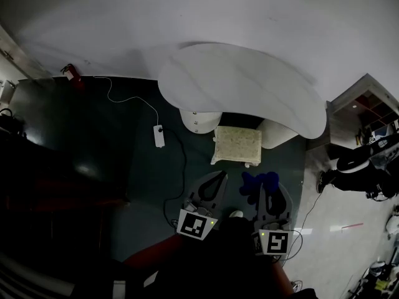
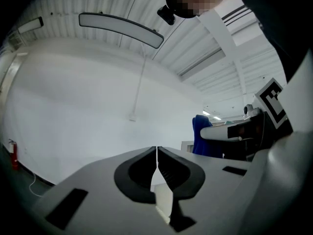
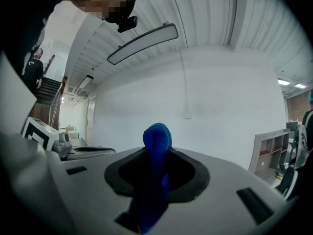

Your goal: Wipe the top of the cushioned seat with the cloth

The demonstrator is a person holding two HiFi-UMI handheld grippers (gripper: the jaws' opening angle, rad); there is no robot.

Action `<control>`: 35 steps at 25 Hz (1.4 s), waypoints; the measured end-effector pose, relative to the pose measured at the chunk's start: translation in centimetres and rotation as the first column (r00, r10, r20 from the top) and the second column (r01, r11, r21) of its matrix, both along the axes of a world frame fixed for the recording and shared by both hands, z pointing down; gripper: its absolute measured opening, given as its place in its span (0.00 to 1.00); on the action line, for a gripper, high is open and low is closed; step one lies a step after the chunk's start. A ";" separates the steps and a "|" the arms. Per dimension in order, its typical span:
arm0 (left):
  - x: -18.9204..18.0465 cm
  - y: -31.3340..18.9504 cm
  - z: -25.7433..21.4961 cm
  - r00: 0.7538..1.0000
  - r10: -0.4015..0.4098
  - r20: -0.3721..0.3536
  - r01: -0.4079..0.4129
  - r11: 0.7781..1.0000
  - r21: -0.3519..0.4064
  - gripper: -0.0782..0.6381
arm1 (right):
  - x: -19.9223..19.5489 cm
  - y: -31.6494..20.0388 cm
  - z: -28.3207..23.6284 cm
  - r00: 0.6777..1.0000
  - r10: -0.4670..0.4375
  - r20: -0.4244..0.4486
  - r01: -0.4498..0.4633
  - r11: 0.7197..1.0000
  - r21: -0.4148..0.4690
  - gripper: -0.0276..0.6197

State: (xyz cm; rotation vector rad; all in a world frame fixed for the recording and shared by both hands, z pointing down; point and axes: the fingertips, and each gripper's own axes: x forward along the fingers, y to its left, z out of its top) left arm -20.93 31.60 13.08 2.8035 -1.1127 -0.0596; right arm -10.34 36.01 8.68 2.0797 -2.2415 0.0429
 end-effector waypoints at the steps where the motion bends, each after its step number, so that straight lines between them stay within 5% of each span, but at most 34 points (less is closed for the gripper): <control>1: -0.1 -0.3 0.0 1.000 0.003 -0.002 -0.003 1.000 0.006 0.14 | -0.1 0.1 0.1 1.000 0.005 -0.001 -0.005 1.000 -0.006 0.23; 9: -0.5 -1.5 -0.5 0.999 -0.008 -0.045 0.009 1.000 0.020 0.14 | 2.0 -0.4 1.2 0.999 0.041 0.009 -0.041 0.999 -0.013 0.23; 15: 1.3 -3.1 -0.1 0.999 -0.037 -0.009 0.037 0.999 0.025 0.14 | 4.2 -2.2 1.5 0.998 0.023 0.055 -0.024 1.000 0.004 0.23; 20: 5.4 -6.4 0.7 0.998 -0.043 0.044 0.041 0.999 0.032 0.14 | 8.0 -5.2 3.1 1.000 -0.011 0.004 0.011 1.000 -0.016 0.23; 24: 10.1 -9.5 0.8 0.997 -0.056 0.059 0.053 0.998 0.046 0.14 | 13.0 -8.4 4.6 0.998 -0.025 0.059 0.028 0.999 -0.045 0.23; 29: 15.5 -12.8 3.1 0.996 -0.070 0.059 0.072 0.997 -0.029 0.14 | 18.2 -13.0 6.0 0.993 -0.088 0.079 0.092 0.994 -0.058 0.23; 32: 16.7 -14.1 3.7 0.989 -0.122 0.083 0.126 0.991 -0.039 0.14 | 19.4 -15.0 6.1 0.985 -0.170 0.006 0.170 0.983 -0.063 0.23; 35: 16.9 -14.4 4.5 0.982 -0.153 0.115 0.158 0.987 -0.039 0.14 | 20.1 -16.2 6.8 0.976 -0.217 0.022 0.218 0.974 -0.068 0.23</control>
